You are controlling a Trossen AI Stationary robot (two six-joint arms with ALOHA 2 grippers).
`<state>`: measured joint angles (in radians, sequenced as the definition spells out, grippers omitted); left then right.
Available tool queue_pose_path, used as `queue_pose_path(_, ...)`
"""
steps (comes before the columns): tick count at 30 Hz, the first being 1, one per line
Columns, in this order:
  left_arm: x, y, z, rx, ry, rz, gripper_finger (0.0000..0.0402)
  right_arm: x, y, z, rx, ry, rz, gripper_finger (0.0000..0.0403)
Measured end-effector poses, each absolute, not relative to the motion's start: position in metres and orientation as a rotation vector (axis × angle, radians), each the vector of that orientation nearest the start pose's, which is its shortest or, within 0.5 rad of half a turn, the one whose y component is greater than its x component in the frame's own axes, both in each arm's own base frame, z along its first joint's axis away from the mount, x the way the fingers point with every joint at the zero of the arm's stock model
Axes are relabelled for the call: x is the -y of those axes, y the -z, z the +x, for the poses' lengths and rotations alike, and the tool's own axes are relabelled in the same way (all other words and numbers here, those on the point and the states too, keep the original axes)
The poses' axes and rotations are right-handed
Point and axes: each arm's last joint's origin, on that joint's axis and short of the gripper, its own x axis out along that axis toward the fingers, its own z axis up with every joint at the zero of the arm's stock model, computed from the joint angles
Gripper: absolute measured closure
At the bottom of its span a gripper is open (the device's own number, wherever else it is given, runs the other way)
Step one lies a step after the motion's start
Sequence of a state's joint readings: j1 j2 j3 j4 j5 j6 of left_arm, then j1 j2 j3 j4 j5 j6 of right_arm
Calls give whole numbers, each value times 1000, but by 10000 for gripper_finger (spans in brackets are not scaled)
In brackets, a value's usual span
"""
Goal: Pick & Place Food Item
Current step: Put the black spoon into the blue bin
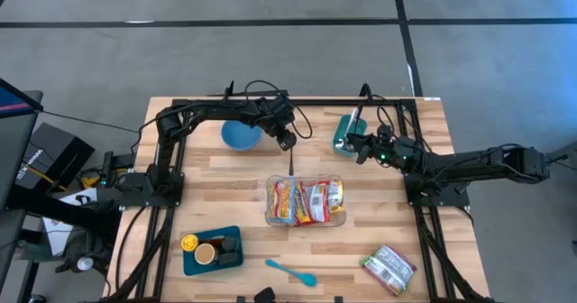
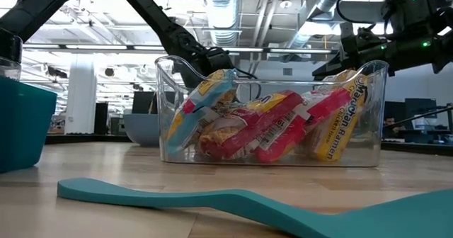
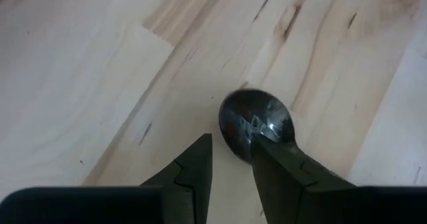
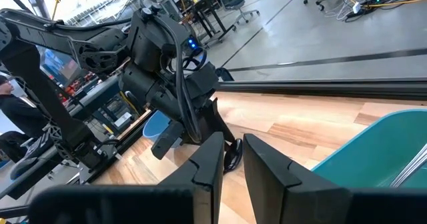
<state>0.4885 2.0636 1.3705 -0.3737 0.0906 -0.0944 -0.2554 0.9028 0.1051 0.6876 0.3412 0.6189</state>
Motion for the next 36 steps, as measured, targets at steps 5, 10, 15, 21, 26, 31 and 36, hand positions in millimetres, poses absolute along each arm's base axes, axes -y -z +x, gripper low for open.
queue_pose_path(5, -196, -144, 375, -956, -413, -374, 304, 51, -167, 157, 76, 611, 595, 349)
queue_pose_path(10, -196, -144, 375, -959, -414, -373, 308, 51, -167, 157, 75, 611, 593, 349)
queue_pose_path(15, -196, -144, 374, -964, -408, -364, 314, 51, -167, 157, 73, 612, 593, 349)
queue_pose_path(21, -196, -144, 374, -968, -410, -365, 316, 51, -167, 157, 73, 612, 594, 349)
queue_pose_path(26, -194, -144, 375, -972, -430, -351, 316, 51, -167, 157, 73, 612, 594, 349)
queue_pose_path(31, -191, -143, 376, -985, -430, -346, 324, 51, -167, 157, 73, 612, 594, 349)
queue_pose_path(36, -183, -141, 378, -989, -396, -347, 356, 51, -167, 157, 73, 612, 594, 349)
